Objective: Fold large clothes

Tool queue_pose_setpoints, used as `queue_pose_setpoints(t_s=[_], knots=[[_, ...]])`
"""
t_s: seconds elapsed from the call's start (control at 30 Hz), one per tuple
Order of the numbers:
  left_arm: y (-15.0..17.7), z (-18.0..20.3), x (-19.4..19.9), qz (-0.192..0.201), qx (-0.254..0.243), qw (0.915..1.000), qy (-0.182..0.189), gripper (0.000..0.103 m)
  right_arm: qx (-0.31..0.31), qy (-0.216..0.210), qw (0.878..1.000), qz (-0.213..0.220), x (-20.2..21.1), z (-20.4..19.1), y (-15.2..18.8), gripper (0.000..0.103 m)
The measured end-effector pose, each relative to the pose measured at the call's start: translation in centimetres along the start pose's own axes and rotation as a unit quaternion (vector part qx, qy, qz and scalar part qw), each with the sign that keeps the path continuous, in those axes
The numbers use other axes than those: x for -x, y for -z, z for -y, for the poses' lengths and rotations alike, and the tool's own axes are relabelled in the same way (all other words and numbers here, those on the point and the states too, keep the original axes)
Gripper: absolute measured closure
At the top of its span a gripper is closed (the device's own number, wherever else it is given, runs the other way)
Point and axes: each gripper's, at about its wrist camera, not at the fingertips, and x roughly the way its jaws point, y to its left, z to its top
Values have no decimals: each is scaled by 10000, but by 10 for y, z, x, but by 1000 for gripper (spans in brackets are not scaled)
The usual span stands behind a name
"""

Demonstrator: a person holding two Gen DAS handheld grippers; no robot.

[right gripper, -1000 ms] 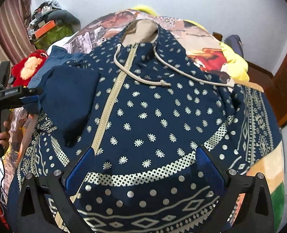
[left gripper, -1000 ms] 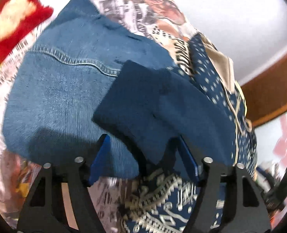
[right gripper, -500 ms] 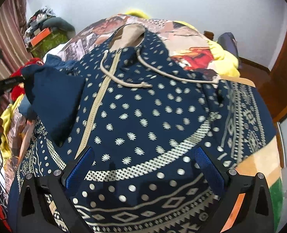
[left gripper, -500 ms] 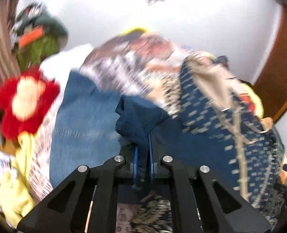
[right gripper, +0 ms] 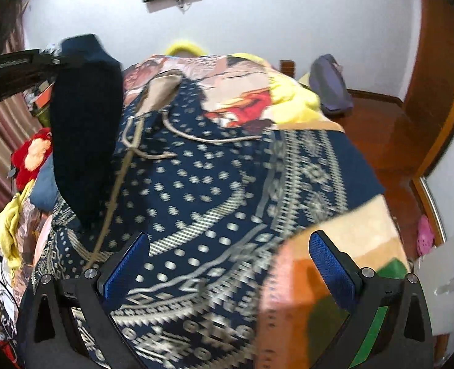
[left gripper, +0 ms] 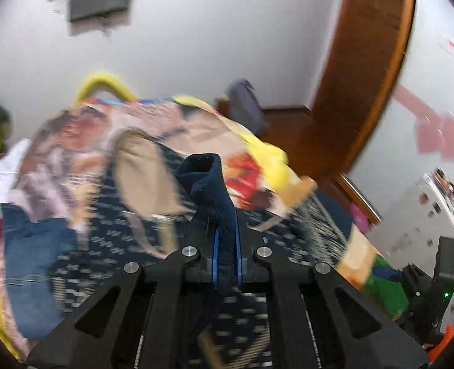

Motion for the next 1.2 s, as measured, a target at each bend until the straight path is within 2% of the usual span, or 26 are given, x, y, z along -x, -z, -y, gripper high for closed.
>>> queue_pose_setpoints(t_s=[0.23, 0.37, 0.5, 0.6, 0.63, 0.67, 0.7, 0.73, 0.77, 0.8, 0.87, 0.93, 1.0, 1.07, 1.13, 1.2], knots=[[37, 68, -91, -951, -460, 9941, 261, 96, -391, 271, 9988, -64, 10, 47, 15, 0], [62, 91, -121, -1378, -537, 9884, 357, 96, -572, 365, 9976, -116, 13, 68, 24, 0], [78, 111, -132, -1520, -646, 9850, 501, 95, -725, 519, 9959, -163, 15, 85, 30, 0], [82, 121, -133, -1668, -816, 9813, 499, 85, -938, 528, 9940, -200, 15, 99, 32, 0], [81, 122, -127, -1681, -856, 9804, 562, 78, -1033, 517, 9931, -212, 16, 104, 33, 0], [80, 121, -122, -1646, -864, 9806, 620, 67, -1102, 498, 9924, -216, 17, 106, 32, 0], [76, 118, -113, -1580, -864, 9815, 658, 59, -1161, 472, 9919, -217, 17, 109, 32, 0], [73, 114, -99, -1433, -866, 9837, 661, 44, -1226, 445, 9912, -214, 18, 113, 30, 0], [69, 108, -85, -1254, -880, 9860, 660, 35, -1257, 435, 9909, -207, 18, 115, 28, 0], [65, 103, -74, -1118, -903, 9876, 633, 33, -1273, 428, 9908, -191, 18, 116, 26, 0], [57, 86, -51, -840, -921, 9911, 457, 21, -1312, 425, 9903, -159, 17, 120, 20, 0], [52, 58, -32, -603, -797, 9948, 196, 14, -1370, 326, 9899, -135, 14, 124, 12, 0], [53, 33, -22, -497, -700, 9963, -58, 14, -1471, 186, 9889, -136, 6, 130, 2, 0], [60, 3, -18, -506, -626, 9956, -489, 14, -1612, 78, 9867, -180, -8, 138, -9, 0], [74, -33, -21, -650, -458, 9926, -917, 14, -1747, 17, 9842, -270, -25, 147, -18, 0], [89, -62, -25, -804, -226, 9902, -1122, 14, -1916, 21, 9807, -401, -47, 158, -25, 0]])
